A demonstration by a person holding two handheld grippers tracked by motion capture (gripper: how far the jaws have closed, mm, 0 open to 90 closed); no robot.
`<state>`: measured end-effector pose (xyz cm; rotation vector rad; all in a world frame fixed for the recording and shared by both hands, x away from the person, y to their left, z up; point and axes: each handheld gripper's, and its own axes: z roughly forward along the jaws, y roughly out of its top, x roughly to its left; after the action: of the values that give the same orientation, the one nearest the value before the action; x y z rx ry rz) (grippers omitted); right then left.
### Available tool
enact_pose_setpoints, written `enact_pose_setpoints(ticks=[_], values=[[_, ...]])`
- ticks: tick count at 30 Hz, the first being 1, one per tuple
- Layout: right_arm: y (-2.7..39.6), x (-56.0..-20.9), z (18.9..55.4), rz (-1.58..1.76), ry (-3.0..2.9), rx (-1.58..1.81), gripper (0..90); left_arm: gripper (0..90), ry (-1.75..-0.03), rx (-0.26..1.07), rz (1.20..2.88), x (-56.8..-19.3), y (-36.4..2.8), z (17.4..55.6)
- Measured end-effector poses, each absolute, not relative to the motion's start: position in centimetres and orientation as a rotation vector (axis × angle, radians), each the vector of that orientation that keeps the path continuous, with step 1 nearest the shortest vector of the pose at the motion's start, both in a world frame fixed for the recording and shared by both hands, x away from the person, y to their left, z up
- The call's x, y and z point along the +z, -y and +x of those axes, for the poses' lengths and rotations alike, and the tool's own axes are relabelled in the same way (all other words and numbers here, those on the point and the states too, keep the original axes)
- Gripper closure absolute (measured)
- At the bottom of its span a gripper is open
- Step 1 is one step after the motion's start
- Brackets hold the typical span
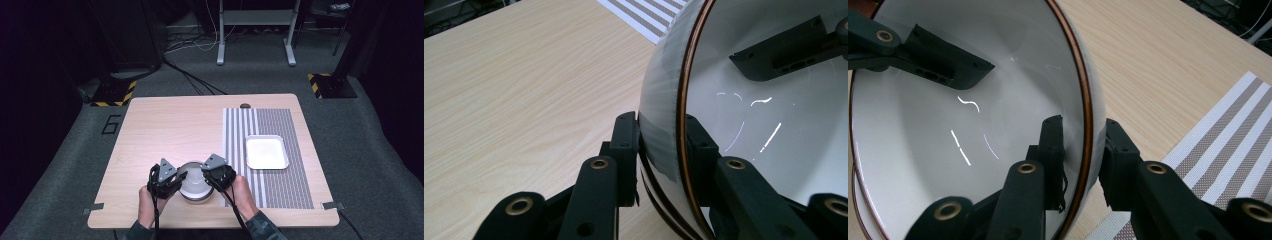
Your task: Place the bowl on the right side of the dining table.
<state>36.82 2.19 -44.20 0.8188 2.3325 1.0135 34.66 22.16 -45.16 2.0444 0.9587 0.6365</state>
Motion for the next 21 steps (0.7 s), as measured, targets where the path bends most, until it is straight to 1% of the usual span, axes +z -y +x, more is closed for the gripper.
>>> enact_pose_setpoints(ticks=[4, 11, 17, 21], values=[[-2.3, -44.1, 36.5, 0.802, -2.31, 1.002, 75.6, 74.8, -0.948, 0.686, 2.033, -45.0, -21.9, 34.4], [-2.5, -44.0, 36.0, 0.765, -2.261, 1.001, 77.4, 76.8, -0.925, 0.728, 2.028, -44.8, -21.8, 33.9], [-2.5, -43.8, 35.8, 0.754, -2.241, 1.008, 78.8, 77.3, -0.919, 0.725, 2.016, -44.5, -22.0, 33.9], [-2.5, -43.5, 35.6, 0.75, -2.218, 1.036, 79.8, 77.1, -0.914, 0.708, 1.977, -44.3, -22.3, 33.6]])
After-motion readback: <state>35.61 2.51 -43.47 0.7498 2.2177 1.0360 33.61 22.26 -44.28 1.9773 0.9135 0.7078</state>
